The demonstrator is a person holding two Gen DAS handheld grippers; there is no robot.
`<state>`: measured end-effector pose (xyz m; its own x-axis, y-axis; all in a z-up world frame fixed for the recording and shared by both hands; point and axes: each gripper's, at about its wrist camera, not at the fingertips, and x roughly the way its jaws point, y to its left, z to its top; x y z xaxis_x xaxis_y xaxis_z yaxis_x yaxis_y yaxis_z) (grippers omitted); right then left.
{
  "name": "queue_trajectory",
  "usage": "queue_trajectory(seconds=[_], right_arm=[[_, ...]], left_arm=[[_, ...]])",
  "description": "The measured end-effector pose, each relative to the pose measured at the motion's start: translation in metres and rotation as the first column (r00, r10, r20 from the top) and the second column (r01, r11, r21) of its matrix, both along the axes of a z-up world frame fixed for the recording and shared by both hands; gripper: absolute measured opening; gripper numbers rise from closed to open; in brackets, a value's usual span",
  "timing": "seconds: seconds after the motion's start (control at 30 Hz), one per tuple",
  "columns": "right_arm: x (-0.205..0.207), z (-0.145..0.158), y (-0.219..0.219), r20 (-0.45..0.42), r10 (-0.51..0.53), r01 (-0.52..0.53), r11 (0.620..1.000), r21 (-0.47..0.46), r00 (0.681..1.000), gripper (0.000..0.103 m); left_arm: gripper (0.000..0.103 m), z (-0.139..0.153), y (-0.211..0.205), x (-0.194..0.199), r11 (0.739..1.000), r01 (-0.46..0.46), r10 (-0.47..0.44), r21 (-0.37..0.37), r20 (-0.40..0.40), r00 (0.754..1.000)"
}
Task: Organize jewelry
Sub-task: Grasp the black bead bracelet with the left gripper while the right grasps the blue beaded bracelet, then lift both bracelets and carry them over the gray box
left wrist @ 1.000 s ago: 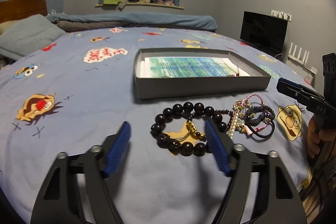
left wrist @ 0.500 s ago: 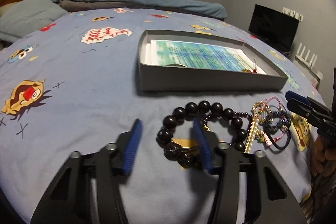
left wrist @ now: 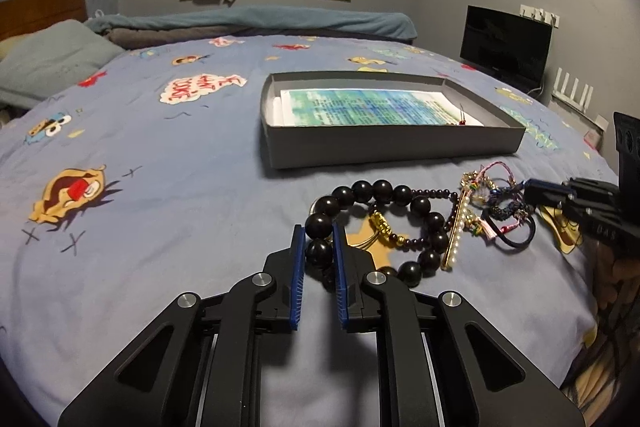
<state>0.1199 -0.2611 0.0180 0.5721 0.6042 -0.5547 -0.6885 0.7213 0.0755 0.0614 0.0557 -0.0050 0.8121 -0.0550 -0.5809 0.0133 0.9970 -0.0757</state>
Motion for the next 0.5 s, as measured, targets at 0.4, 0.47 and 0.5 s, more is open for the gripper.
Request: queue_trajectory(seconds=[0.4, 0.47, 0.5], right_arm=[[0.013, -0.004, -0.009, -0.028, -0.033, 0.032, 0.999, -0.033, 0.999, 0.008], [0.014, -0.005, -0.008, -0.035, -0.033, 0.032, 0.999, -0.036, 0.999, 0.009], [0.015, -0.006, -0.008, -0.045, -0.032, 0.030, 0.999, -0.038, 0.998, 0.010]], left_arm=[[0.030, -0.008, 0.011, 0.006, 0.999, -0.012, 0.010, -0.033, -0.059, 0.998], [0.034, -0.012, 0.009, 0.012, 1.000, -0.006, 0.004, -0.029, -0.085, 0.996], [0.035, -0.013, 0.008, 0.015, 1.000, -0.006, 0.004, -0.023, -0.095, 0.995]])
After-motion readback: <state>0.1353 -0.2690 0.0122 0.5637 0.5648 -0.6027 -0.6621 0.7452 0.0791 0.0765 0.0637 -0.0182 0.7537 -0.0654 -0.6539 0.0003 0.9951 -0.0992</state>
